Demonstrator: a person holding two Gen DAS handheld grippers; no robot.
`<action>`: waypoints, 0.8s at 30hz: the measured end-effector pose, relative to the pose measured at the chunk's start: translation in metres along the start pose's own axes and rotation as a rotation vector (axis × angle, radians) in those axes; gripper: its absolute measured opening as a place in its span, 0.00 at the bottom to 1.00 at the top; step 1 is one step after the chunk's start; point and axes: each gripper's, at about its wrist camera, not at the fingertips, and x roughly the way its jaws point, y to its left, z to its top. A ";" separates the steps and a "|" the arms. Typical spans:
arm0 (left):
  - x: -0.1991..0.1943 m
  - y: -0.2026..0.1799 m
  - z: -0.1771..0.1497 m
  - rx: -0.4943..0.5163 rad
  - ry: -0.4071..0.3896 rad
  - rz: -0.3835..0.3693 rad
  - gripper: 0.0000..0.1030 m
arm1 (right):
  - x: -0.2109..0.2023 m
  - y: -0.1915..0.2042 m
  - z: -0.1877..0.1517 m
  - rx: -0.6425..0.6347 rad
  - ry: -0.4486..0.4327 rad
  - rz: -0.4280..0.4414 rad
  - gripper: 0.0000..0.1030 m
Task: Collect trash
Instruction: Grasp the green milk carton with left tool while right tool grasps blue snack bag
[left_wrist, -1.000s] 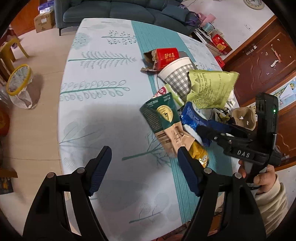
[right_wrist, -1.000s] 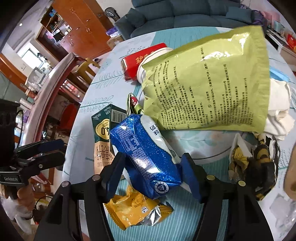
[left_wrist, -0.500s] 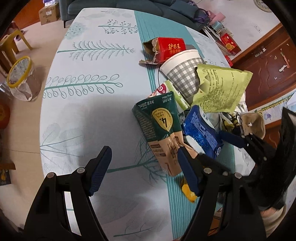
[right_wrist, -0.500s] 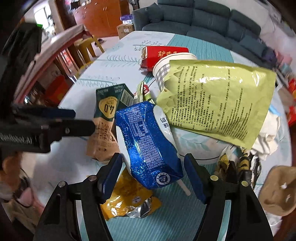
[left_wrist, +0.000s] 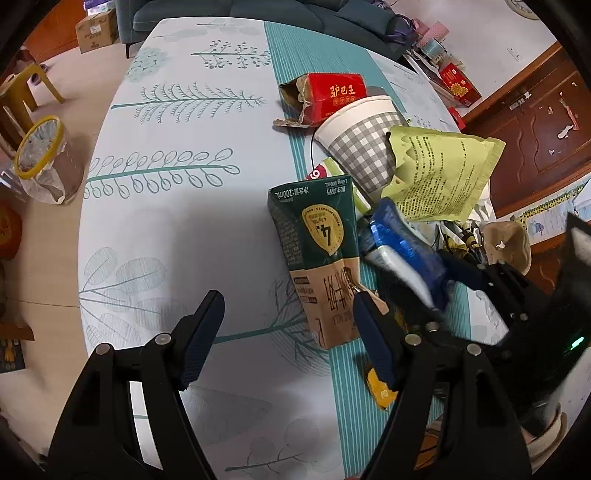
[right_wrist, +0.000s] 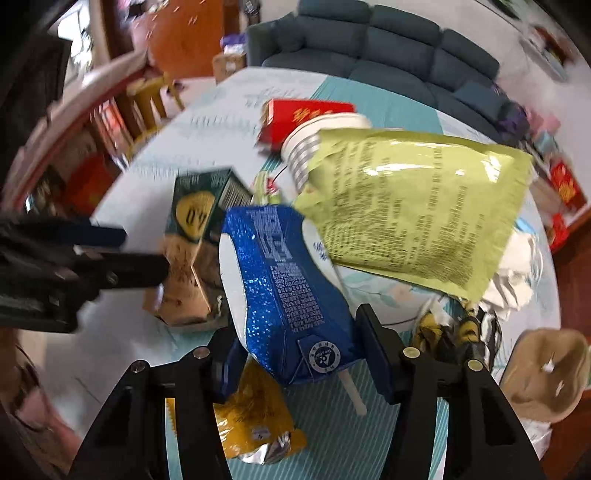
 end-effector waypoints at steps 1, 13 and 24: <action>0.001 0.000 0.000 -0.002 0.002 0.000 0.68 | -0.002 -0.002 0.002 0.019 -0.001 0.006 0.54; 0.021 -0.018 0.004 -0.030 0.030 0.035 0.63 | -0.048 -0.042 -0.032 0.259 0.003 0.037 0.52; -0.002 -0.050 -0.019 0.115 0.001 0.003 0.16 | -0.126 -0.052 -0.082 0.350 -0.066 0.033 0.52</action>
